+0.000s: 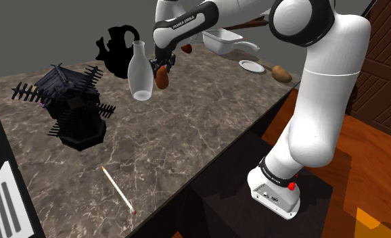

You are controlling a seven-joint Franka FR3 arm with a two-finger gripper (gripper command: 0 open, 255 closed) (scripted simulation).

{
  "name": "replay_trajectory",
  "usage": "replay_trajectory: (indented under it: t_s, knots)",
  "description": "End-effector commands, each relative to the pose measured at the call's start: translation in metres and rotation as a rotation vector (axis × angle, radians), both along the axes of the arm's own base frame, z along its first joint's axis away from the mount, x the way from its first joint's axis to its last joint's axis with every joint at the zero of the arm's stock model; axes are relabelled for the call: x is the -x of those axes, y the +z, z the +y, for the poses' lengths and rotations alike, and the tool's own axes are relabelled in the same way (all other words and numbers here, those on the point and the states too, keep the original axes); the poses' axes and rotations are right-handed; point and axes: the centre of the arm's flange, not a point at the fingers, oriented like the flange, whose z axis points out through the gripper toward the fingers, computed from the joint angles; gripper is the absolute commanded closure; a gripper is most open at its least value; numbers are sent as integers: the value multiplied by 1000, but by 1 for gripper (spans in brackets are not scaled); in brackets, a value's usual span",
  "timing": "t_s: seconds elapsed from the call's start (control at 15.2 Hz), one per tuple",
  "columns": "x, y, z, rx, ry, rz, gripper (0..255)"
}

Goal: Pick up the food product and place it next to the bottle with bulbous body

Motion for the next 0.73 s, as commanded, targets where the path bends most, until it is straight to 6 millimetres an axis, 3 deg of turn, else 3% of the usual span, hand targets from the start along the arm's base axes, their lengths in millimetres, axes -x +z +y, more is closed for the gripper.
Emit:
replay_trajectory:
  t_s: [0.0,0.26,0.53,0.66]
  knots:
    - [6,-14,4,6,3,54,0]
    - [4,-14,5,5,3,54,0]
    - [11,36,9,5,3,54,0]
    - [11,36,9,5,3,54,0]
